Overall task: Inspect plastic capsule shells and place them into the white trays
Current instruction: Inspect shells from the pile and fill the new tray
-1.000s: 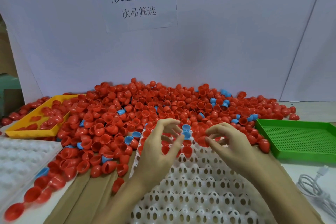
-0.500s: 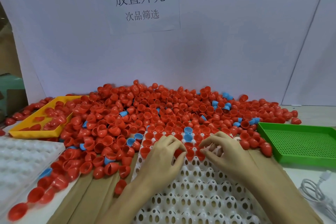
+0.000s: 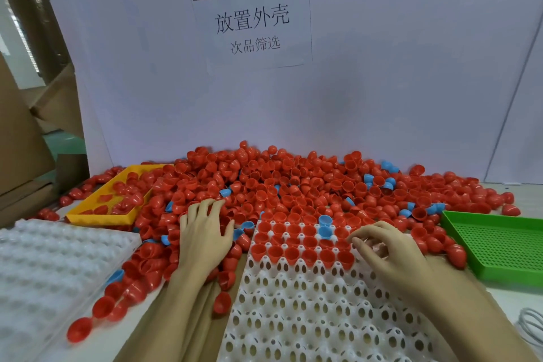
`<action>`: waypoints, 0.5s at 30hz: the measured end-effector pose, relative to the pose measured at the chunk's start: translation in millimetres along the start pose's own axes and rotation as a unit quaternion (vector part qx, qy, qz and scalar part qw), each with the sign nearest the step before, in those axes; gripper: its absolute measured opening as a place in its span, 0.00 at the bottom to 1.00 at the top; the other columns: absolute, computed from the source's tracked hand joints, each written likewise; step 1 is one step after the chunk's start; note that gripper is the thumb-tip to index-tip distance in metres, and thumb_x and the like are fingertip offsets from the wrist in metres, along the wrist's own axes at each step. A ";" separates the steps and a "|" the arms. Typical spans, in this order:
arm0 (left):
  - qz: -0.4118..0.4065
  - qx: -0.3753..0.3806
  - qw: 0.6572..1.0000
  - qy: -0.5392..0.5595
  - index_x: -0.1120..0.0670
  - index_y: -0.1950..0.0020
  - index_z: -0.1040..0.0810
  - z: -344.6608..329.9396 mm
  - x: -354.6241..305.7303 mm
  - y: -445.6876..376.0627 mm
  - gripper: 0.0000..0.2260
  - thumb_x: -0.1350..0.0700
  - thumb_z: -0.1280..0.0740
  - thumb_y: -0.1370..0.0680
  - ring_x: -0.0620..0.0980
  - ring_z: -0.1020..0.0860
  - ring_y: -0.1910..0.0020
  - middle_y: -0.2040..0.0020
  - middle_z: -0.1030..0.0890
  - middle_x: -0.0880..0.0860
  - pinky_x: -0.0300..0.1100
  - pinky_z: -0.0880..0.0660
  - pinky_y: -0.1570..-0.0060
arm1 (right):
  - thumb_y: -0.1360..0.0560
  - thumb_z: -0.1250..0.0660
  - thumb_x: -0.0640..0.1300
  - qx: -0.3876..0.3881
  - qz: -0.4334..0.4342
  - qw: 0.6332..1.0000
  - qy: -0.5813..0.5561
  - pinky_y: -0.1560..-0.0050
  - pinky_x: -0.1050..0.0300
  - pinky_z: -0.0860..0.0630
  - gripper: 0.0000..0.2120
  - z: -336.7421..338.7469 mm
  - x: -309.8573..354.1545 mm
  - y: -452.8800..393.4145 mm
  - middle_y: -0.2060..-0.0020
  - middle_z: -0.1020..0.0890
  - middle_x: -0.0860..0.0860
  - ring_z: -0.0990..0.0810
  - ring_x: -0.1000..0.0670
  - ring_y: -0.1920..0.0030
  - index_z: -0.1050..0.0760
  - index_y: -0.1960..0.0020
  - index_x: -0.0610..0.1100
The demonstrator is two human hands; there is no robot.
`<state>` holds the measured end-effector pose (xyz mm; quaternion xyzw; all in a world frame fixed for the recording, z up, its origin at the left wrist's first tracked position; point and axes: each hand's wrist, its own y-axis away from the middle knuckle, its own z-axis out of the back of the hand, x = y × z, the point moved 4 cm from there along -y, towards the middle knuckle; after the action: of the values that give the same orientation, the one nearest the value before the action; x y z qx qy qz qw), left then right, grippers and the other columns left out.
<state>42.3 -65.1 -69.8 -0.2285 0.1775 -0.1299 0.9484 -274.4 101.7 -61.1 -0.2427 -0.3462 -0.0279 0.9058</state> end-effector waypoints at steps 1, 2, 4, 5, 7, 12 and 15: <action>0.000 0.001 1.000 -0.009 0.53 0.28 0.22 -2.0 -0.2 -1.2 0.22 0.51 0.28 0.21 0.55 0.27 0.31 0.32 0.21 0.51 0.53 0.32 0.32 | 0.20 0.27 0.42 -0.001 0.001 1.000 -0.001 0.53 0.68 0.24 0.10 0.1 0.4 0.1 0.54 0.18 0.59 0.20 0.58 0.50 0.15 0.51 0.58; 0.001 0.000 1.000 -0.013 0.53 0.29 0.22 -3.4 -1.2 -2.4 0.21 0.52 0.28 0.22 0.56 0.26 0.33 0.35 0.20 0.51 0.53 0.31 0.34 | 0.20 0.28 0.42 -0.002 0.001 1.000 -0.002 0.53 0.68 0.24 0.10 0.4 0.8 -0.1 0.54 0.18 0.59 0.20 0.58 0.50 0.15 0.52 0.58; 0.005 -0.016 1.000 0.009 0.53 0.34 0.21 -4.6 -2.9 -4.3 0.18 0.58 0.27 0.23 0.56 0.25 0.38 0.41 0.18 0.51 0.54 0.30 0.37 | 0.20 0.28 0.42 -0.004 -0.001 1.000 -0.002 0.54 0.68 0.24 0.10 1.0 1.3 0.0 0.54 0.19 0.59 0.20 0.59 0.50 0.15 0.52 0.57; 0.005 -0.028 0.999 0.027 0.53 0.37 0.21 -4.7 -2.8 -4.8 0.16 0.60 0.26 0.24 0.55 0.24 0.40 0.44 0.18 0.49 0.54 0.31 0.38 | 0.20 0.28 0.42 -0.004 -0.001 1.000 -0.002 0.54 0.68 0.25 0.10 0.9 1.7 0.2 0.54 0.19 0.59 0.20 0.59 0.50 0.15 0.52 0.57; 0.005 -0.045 0.997 0.065 0.52 0.41 0.21 -3.9 -1.9 -6.1 0.15 0.62 0.25 0.24 0.53 0.24 0.42 0.47 0.19 0.46 0.52 0.32 0.37 | 0.20 0.28 0.42 -0.003 0.000 1.000 -0.001 0.53 0.68 0.24 0.10 0.7 2.6 0.2 0.54 0.19 0.59 0.20 0.59 0.50 0.15 0.51 0.57; -0.039 -0.081 0.987 0.133 0.47 0.40 0.20 4.6 -5.3 -6.9 0.15 0.59 0.23 0.24 0.46 0.25 0.43 0.48 0.20 0.42 0.41 0.41 0.37 | 0.20 0.28 0.42 -0.004 0.000 1.000 0.004 0.53 0.67 0.24 0.09 -0.2 1.2 -0.4 0.54 0.18 0.59 0.20 0.58 0.51 0.15 0.51 0.56; -0.067 -0.094 0.975 0.187 0.44 0.38 0.21 16.5 -18.8 -5.0 0.15 0.55 0.23 0.23 0.45 0.25 0.42 0.47 0.19 0.41 0.39 0.38 0.37 | 0.20 0.28 0.42 -0.006 0.006 1.000 0.004 0.53 0.67 0.24 0.11 -0.4 -1.1 -1.2 0.54 0.19 0.60 0.19 0.58 0.50 0.16 0.52 0.59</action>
<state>31.0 -56.9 -48.5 -0.2992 0.3476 -0.2169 0.8617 -275.2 100.4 -61.6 -0.2504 -0.3413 -0.0255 0.9056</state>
